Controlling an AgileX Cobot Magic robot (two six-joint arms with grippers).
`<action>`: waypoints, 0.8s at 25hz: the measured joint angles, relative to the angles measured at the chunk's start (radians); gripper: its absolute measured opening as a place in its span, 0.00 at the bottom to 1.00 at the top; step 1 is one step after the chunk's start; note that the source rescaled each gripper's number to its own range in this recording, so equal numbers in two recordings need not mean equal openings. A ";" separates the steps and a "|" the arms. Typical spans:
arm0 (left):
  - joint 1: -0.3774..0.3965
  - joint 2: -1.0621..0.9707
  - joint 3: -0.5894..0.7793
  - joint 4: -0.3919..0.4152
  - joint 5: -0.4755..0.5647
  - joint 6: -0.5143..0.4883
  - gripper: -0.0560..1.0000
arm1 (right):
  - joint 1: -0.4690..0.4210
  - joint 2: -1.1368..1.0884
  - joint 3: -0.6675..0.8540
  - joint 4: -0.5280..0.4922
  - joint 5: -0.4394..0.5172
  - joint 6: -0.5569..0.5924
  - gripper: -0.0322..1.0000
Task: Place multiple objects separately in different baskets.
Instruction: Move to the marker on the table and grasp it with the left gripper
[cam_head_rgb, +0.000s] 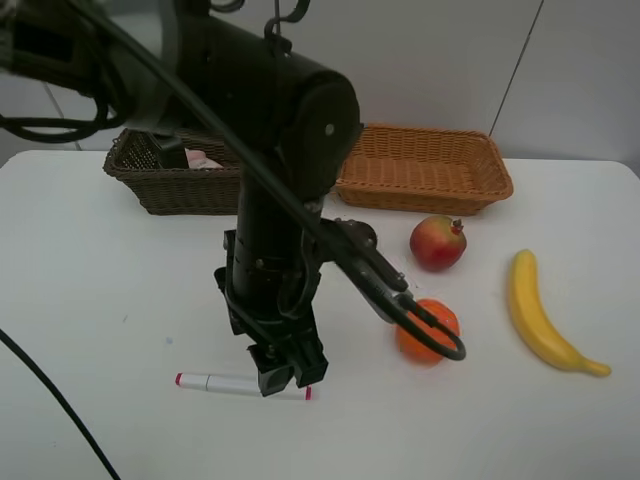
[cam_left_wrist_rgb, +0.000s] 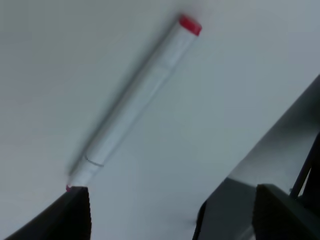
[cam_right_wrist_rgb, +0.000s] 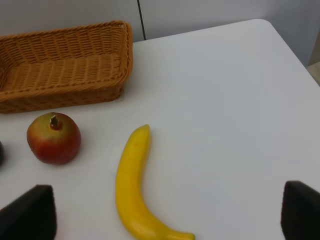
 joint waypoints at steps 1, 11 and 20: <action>0.000 -0.001 0.025 0.000 -0.001 0.003 0.82 | 0.000 0.000 0.000 0.000 0.000 0.000 0.99; 0.000 0.020 0.109 -0.031 -0.139 0.085 0.82 | 0.000 0.000 0.000 0.000 0.000 0.000 0.99; 0.000 0.076 0.119 -0.006 -0.275 0.122 0.82 | 0.000 0.000 0.000 0.000 0.000 0.000 0.99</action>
